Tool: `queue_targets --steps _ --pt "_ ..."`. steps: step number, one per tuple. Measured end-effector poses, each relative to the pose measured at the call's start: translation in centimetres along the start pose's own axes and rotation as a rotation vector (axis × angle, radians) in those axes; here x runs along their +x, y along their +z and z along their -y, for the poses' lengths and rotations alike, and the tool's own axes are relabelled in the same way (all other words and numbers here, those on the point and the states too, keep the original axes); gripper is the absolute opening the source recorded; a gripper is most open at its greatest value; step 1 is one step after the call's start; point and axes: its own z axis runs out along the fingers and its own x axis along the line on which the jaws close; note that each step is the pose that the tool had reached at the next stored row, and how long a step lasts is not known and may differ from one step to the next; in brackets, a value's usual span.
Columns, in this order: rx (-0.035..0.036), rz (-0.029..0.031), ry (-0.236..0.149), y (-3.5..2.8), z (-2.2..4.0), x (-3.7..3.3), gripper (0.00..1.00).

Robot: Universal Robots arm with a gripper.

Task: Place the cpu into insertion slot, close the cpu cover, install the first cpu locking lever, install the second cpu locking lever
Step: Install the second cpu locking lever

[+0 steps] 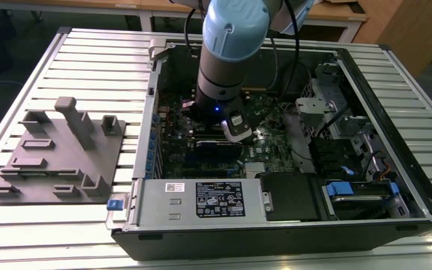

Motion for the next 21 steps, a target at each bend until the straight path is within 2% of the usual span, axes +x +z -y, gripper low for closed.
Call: queue_targets --steps 13,17,21 --pt "-0.0005 0.0005 0.002 0.17 -0.19 0.02 0.1" --pt "-0.0037 0.0011 0.005 0.19 -0.17 0.36 0.1" --pt "-0.0039 0.001 0.004 0.19 -0.17 0.4 0.1"
